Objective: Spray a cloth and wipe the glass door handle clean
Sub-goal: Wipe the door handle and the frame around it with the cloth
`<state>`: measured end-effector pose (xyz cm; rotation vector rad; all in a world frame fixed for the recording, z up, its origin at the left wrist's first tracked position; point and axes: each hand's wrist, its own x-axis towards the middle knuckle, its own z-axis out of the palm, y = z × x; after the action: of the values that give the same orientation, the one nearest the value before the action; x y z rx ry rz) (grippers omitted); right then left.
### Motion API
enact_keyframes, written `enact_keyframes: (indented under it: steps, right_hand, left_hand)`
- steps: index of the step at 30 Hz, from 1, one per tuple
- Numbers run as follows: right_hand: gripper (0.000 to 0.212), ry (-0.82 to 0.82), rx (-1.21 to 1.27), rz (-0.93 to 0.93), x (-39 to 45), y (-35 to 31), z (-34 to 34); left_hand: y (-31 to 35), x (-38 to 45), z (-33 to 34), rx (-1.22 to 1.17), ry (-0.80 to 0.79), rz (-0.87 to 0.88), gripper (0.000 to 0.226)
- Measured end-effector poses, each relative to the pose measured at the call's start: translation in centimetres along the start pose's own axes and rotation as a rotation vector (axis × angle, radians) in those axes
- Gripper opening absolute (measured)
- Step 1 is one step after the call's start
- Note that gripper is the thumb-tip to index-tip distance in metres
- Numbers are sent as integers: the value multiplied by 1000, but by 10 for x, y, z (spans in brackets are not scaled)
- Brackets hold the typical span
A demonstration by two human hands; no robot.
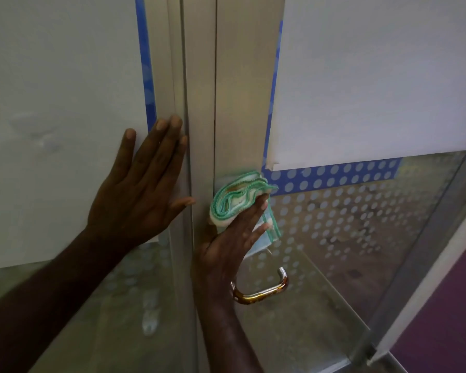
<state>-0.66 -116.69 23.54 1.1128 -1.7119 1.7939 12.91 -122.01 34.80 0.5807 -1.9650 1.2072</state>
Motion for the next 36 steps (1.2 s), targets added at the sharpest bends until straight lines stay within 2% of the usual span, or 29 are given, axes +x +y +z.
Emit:
enact_keyframes:
  steps: [2,5,7,10,14,17,20,24,26,28,31,32,34,36]
  right_hand:
    - [76,1,44,120,-16,5,-1]
    - [92,12,64,247,-24,2,-4]
    - [95,20,59,233,-6,-10,-2]
    - [83,57,21,122,26,-22,2]
    - [81,-21,14,-1,-6,-8,-1]
    - [81,-105,-24,147,-43,13,-9]
    - [77,-93,-76,289,-21,16,-11]
    - [87,-9,-22,77,26,-10,-1]
    - [80,-32,-34,-31,18,-13,3]
    - [79,-81,1,-37,-13,-4,-2]
    - [74,-76,-39,73,-50,23,-15]
    - [71,-61,-47,148,-43,29,-15]
    - [76,-60,25,326,-8,21,-14]
    - [80,-34,59,305,21,5,-11]
  left_hand:
    - [0,0,0,0,1,2,88]
    - [0,1,-1,-1,-1,5,87]
    - [1,1,-1,-3,-6,5,87]
    - [1,2,0,-1,-6,12,89]
    - [2,1,0,19,1,6,89]
    - [2,3,-3,51,-10,-7,89]
    - [4,3,-5,52,-19,-10,89]
    - [6,2,-6,39,-24,-17,89]
    - [6,1,-4,40,-17,-11,89]
    - [5,1,-4,40,-13,-11,89]
    - [5,2,-4,40,-1,-19,88]
    - [5,2,-5,39,-2,-19,88]
    - [5,3,-6,38,-13,-16,88]
    - [5,3,-6,40,-18,-15,88]
